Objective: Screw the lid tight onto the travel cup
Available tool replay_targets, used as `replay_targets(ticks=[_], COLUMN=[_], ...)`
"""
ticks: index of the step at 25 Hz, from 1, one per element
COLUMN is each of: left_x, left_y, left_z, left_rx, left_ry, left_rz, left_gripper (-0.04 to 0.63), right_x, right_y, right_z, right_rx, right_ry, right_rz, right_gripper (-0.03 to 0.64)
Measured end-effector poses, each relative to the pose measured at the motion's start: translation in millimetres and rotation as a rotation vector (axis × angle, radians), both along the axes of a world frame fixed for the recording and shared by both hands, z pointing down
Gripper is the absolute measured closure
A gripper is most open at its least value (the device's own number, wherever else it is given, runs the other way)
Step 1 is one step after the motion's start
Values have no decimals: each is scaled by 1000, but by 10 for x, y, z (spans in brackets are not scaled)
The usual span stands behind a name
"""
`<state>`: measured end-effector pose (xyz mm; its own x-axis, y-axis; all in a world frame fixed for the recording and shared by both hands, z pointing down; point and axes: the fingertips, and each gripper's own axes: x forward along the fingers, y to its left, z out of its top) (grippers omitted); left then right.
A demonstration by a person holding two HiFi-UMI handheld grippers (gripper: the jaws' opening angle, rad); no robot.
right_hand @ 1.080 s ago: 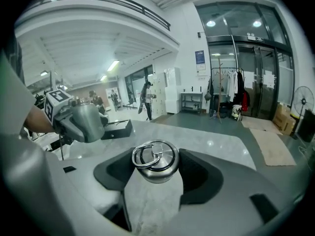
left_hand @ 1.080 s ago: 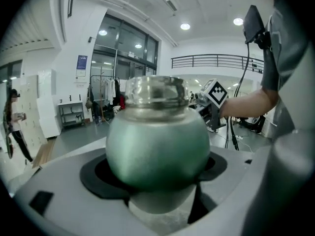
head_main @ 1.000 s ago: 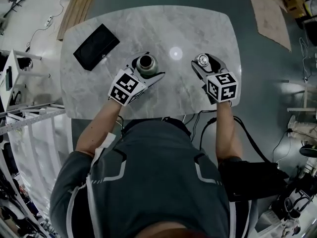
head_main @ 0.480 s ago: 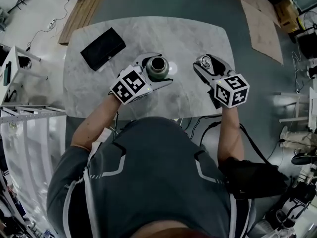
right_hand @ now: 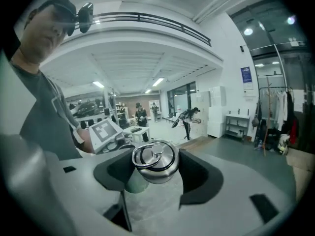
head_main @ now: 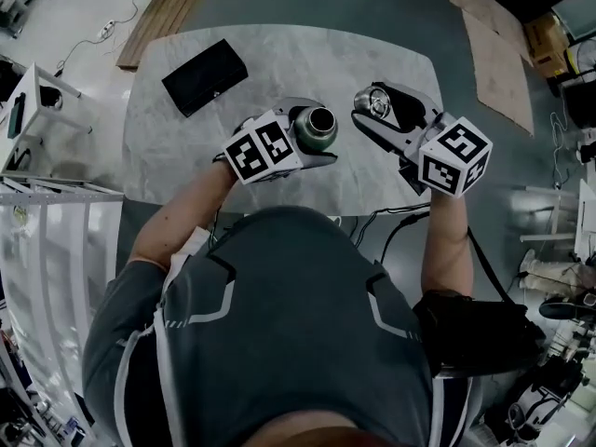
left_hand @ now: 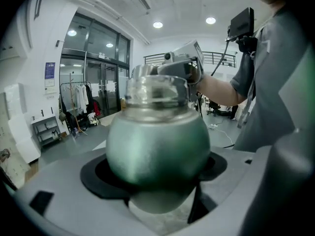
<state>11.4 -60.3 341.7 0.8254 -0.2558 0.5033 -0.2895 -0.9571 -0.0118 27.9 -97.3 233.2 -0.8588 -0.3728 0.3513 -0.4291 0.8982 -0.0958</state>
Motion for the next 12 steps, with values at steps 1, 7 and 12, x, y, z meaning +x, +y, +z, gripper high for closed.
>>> replay_targets(ticks=[1, 7, 12], left_x=[7, 84, 162], left_y=[10, 113, 284], left_z=[-9, -96, -153], left_rx=[-5, -44, -55], left_ry=[1, 3, -29], left_rz=[-1, 49, 113], left_gripper=[198, 198, 198], right_x=[-54, -356, -517], right_y=[39, 314, 600], right_z=[-49, -217, -247], right_rx=[3, 21, 24], right_ry=[-3, 22, 71], right_rz=[-33, -235, -410], right_gripper=[325, 325, 325])
